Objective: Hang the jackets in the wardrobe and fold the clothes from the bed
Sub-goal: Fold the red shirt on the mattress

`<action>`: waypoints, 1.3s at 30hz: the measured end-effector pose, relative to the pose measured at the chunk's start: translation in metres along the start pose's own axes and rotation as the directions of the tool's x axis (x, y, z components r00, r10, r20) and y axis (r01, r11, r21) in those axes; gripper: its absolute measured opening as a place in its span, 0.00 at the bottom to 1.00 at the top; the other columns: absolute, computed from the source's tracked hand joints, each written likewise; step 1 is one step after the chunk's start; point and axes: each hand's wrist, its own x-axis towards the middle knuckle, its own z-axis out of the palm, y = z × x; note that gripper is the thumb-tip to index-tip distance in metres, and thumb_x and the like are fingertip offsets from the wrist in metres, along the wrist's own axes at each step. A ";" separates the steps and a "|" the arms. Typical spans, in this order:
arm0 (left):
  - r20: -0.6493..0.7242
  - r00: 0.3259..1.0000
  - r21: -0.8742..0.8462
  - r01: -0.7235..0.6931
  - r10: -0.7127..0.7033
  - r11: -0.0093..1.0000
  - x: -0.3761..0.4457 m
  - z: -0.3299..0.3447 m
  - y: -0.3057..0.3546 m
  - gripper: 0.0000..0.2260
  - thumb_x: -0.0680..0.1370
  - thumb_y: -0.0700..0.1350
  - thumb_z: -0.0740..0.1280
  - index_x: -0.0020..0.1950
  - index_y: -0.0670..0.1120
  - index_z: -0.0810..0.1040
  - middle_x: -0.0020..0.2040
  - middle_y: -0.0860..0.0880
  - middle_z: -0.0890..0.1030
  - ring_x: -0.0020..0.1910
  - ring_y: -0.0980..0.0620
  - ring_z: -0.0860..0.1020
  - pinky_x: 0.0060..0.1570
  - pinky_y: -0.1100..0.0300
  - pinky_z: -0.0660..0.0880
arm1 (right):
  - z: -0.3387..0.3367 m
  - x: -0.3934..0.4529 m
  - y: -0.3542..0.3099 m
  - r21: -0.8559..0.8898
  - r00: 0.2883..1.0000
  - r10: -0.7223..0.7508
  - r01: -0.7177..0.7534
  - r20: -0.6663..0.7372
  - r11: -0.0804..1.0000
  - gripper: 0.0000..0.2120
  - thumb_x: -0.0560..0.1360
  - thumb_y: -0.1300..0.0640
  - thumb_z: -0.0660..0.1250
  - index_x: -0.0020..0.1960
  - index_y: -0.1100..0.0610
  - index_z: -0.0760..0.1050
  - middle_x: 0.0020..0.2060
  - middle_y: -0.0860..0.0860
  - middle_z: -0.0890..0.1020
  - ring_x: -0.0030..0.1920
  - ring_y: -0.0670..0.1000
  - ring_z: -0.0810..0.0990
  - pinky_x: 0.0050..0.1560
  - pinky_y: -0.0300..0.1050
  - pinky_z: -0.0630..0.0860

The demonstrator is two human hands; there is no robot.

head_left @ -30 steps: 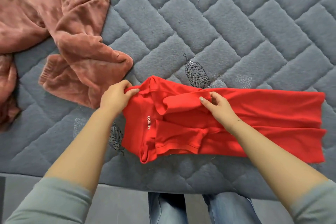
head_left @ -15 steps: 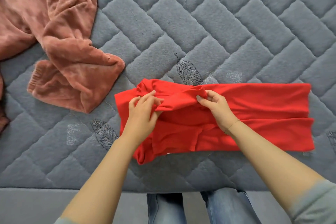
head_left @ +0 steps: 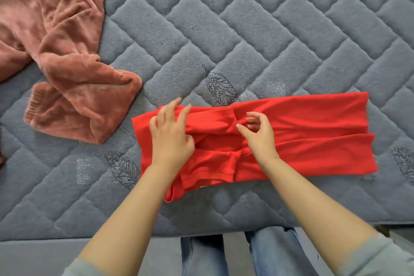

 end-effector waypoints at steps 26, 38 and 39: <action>0.325 0.945 -0.046 -0.020 0.034 0.999 -0.010 0.132 0.253 0.29 0.80 0.46 0.60 0.80 0.51 0.52 0.80 0.47 0.42 0.79 0.48 0.43 0.75 0.46 0.45 | -0.298 0.101 0.117 -0.018 0.972 0.218 -0.220 -0.089 0.975 0.19 0.75 0.50 0.72 0.60 0.57 0.71 0.37 0.48 0.75 0.38 0.44 0.73 0.37 0.27 0.69; 0.054 0.985 -0.507 0.170 -0.165 0.845 -0.031 0.075 0.199 0.17 0.79 0.33 0.64 0.67 0.41 0.74 0.76 0.41 0.62 0.74 0.45 0.61 0.69 0.70 0.50 | -0.260 0.060 0.044 0.591 0.941 0.321 -0.321 0.109 0.740 0.08 0.78 0.52 0.68 0.53 0.55 0.79 0.44 0.47 0.87 0.43 0.45 0.85 0.43 0.40 0.82; 0.032 0.978 -0.540 0.190 -0.206 0.820 -0.034 0.068 0.189 0.16 0.79 0.33 0.63 0.67 0.42 0.75 0.75 0.41 0.63 0.74 0.48 0.61 0.69 0.70 0.50 | -0.254 0.051 0.030 0.607 0.940 0.320 -0.324 0.119 0.725 0.09 0.77 0.52 0.68 0.54 0.55 0.79 0.45 0.49 0.87 0.43 0.46 0.85 0.43 0.42 0.83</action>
